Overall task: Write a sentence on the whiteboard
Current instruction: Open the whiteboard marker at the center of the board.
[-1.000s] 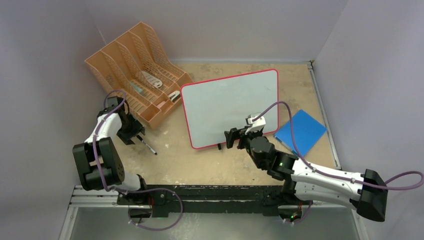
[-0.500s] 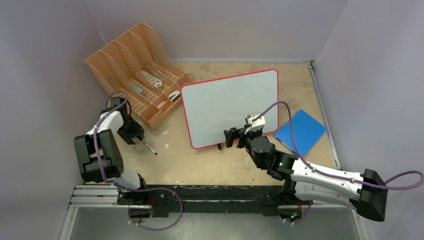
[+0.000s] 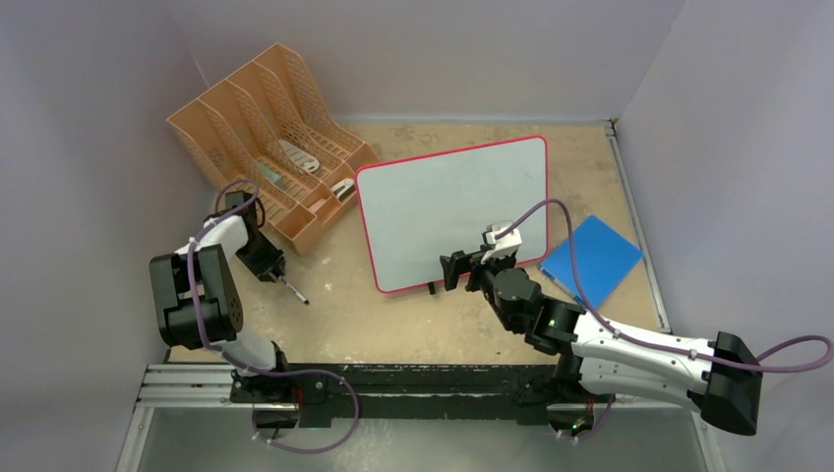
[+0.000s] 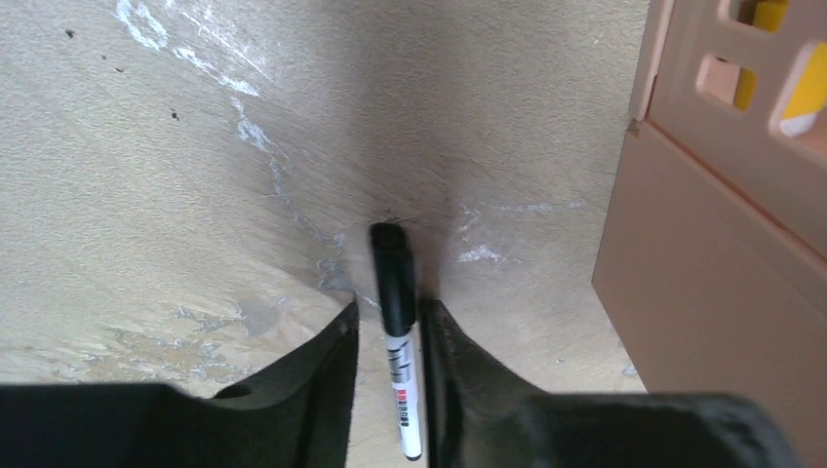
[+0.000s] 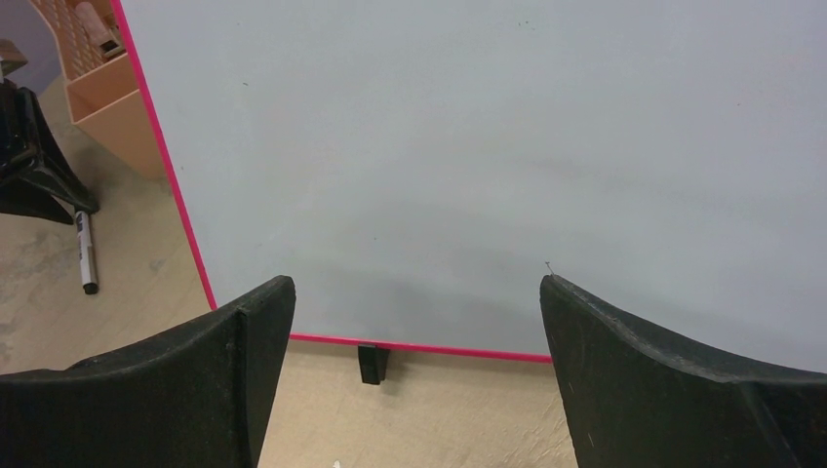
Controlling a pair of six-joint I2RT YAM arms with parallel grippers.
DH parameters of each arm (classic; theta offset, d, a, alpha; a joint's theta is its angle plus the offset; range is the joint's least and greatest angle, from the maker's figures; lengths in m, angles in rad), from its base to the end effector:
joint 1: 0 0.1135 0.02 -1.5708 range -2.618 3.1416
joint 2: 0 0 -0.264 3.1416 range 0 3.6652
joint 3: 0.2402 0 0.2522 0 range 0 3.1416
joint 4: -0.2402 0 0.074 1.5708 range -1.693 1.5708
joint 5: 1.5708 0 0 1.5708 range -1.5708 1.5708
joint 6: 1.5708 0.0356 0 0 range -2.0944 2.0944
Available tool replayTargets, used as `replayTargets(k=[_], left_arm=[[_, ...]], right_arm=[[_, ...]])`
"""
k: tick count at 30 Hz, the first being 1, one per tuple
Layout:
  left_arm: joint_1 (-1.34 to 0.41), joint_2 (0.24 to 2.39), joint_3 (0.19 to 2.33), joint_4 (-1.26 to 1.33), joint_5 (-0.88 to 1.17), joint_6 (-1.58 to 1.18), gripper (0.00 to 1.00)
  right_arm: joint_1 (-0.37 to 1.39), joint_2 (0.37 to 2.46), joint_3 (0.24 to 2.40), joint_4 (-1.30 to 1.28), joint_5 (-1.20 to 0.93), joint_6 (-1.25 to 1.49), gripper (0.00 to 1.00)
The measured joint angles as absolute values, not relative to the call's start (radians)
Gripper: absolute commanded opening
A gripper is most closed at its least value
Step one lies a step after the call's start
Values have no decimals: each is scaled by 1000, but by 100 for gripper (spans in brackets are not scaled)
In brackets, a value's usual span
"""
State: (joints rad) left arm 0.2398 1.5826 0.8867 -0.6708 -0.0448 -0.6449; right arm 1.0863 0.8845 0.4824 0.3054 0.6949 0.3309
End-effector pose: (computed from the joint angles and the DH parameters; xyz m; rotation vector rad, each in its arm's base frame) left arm 0.2636 0.0661 0.1592 -1.2614 2.6476 0.0039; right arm 0.1145 0.1686 0.2673 -0.1003 1.6660 0.5006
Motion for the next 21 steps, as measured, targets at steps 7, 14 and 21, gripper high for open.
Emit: replayTargets(k=[7, 14, 21], left_arm=[[240, 1581, 885, -669, -50, -644, 9], [240, 1460, 867, -697, -33, -642, 0], [240, 1194, 865, -749, 37, -645, 0]], right_arm=[[1086, 884, 482, 305, 698, 323, 98], [1086, 883, 482, 305, 682, 304, 99], [1086, 873, 486, 327, 606, 275, 99]])
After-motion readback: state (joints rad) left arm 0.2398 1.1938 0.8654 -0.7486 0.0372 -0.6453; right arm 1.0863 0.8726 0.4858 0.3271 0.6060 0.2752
